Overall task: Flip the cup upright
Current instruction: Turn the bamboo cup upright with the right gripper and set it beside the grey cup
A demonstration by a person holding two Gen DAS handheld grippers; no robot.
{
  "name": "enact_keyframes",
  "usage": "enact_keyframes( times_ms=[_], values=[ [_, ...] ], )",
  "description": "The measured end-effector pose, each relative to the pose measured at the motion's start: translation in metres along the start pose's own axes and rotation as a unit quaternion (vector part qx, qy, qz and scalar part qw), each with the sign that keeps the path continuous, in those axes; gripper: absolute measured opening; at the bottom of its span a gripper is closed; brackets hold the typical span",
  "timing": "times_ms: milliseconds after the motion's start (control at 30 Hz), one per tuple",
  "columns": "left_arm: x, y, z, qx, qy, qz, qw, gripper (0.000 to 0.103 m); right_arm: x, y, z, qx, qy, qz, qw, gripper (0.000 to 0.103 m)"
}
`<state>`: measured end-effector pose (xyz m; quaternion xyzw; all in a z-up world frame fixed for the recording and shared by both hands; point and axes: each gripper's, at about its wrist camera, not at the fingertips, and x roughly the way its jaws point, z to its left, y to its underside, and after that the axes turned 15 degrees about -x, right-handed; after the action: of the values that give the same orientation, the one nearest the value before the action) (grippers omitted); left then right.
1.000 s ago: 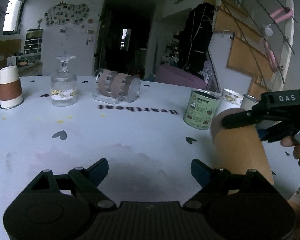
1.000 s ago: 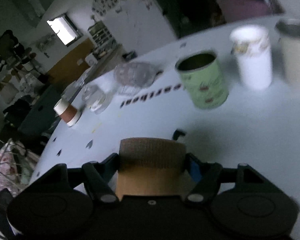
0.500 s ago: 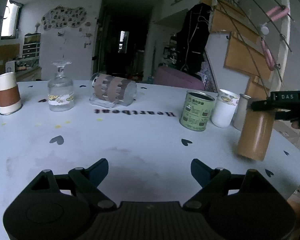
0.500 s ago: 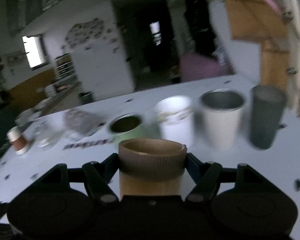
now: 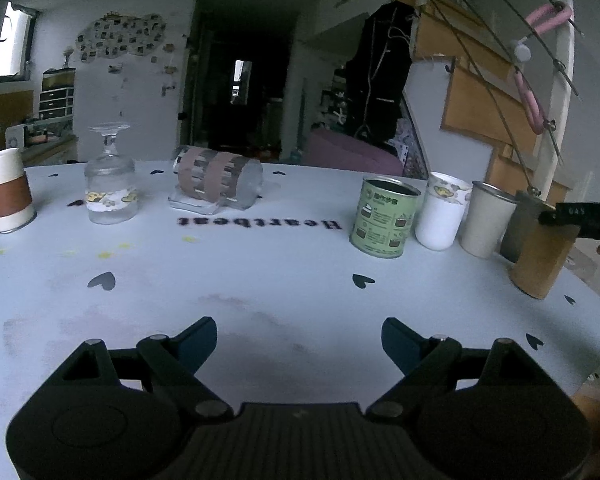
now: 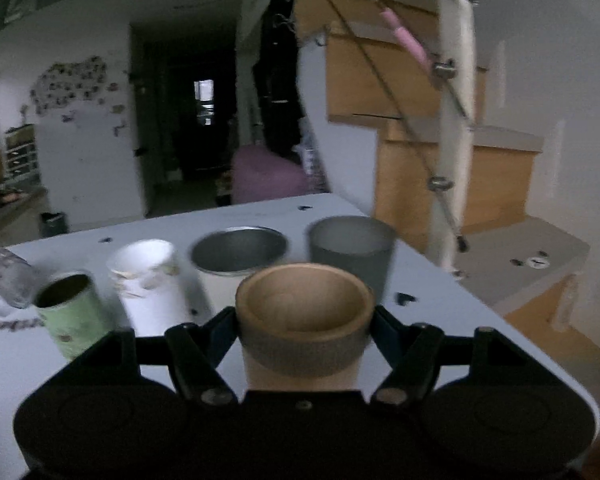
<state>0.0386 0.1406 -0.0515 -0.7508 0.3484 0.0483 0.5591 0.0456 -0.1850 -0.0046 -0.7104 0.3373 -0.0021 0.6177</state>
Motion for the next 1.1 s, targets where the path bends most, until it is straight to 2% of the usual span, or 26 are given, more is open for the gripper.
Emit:
enact_keyframes(
  times_ms=[200,633,700,733,767,933,1100],
  values=[
    [0.000,0.001,-0.003,0.003,0.004,0.002,1.0000,0.089,-0.014,0.008,-0.005,-0.002,0.009,-0.008,1.000,0.073],
    [0.001,0.001,-0.001,-0.001,0.002,0.003,1.0000,0.089,-0.011,0.007,-0.001,-0.008,0.003,0.000,1.000,0.073],
    [0.000,0.000,-0.001,-0.001,0.002,0.002,1.0000,0.090,-0.014,0.007,-0.003,0.004,0.002,-0.003,1.000,0.080],
    [0.000,0.000,-0.001,-0.002,0.002,0.003,1.0000,0.090,-0.016,0.006,-0.004,0.006,0.005,-0.009,1.000,0.088],
    [0.001,0.000,-0.001,-0.002,0.002,0.003,1.0000,0.090,-0.018,0.006,-0.005,0.006,0.007,-0.015,1.000,0.090],
    [-0.001,-0.003,-0.007,0.004,0.003,-0.001,1.0000,0.090,-0.025,0.005,-0.007,0.006,0.005,-0.016,1.000,0.090],
    [-0.005,-0.021,-0.020,0.006,0.004,-0.009,0.9999,0.092,-0.040,0.010,-0.007,0.019,0.000,-0.019,1.000,0.091]
  ],
)
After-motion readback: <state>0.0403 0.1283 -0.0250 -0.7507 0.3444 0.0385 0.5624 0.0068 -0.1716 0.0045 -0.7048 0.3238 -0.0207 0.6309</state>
